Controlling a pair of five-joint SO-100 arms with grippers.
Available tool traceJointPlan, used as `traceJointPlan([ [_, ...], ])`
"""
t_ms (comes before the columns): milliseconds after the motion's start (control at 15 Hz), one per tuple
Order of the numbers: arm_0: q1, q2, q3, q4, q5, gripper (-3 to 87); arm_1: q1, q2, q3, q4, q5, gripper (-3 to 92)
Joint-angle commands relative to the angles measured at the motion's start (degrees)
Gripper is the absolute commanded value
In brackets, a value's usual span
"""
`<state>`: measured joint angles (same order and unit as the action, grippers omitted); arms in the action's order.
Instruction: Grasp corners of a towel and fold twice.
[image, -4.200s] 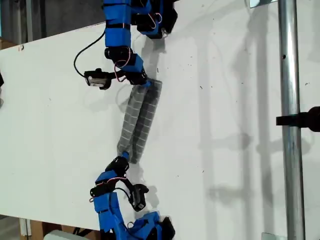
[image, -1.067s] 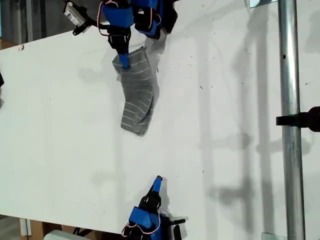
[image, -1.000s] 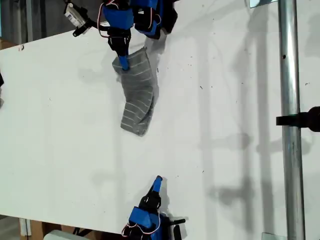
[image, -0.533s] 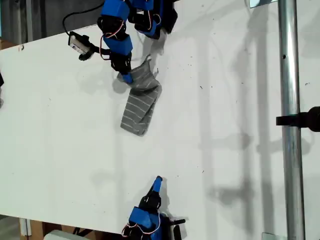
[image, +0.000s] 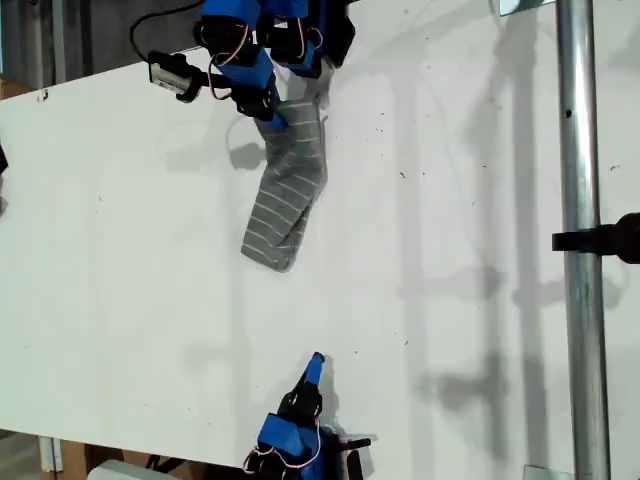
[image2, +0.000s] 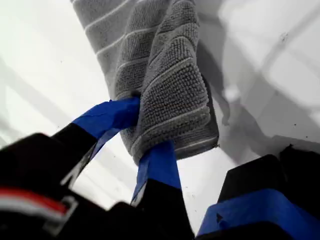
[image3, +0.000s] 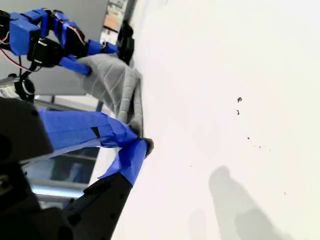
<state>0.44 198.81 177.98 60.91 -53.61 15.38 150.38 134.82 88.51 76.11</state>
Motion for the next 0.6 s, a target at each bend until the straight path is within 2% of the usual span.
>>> traceJointPlan([
  [0, 0.88, 0.26, 0.26, 0.09, -0.26, 0.0, -5.98, 1.14, -2.02, 7.47, 7.47, 32.8],
  [67, 0.97, 0.26, 0.26, 0.09, -0.26, 0.0, -10.28, 3.08, -1.14, 9.67, 11.16, 29.9],
  [133, 0.88, 0.26, 0.26, -0.09, -0.09, 0.0, -13.89, 4.13, 0.26, 9.32, 13.71, 34.7],
  [200, 0.70, 0.26, 0.26, -0.18, 0.09, 0.0, -15.73, 1.67, 1.85, 7.91, 16.00, 34.5],
  [333, 1.32, 0.26, 0.26, -0.26, -0.26, -0.1, -16.17, -3.96, 7.29, 4.13, 17.49, 28.4],
  [533, 1.76, 0.26, 0.26, -0.18, -0.62, -0.2, -16.08, -23.29, 4.57, 1.05, 17.84, 28.2],
])
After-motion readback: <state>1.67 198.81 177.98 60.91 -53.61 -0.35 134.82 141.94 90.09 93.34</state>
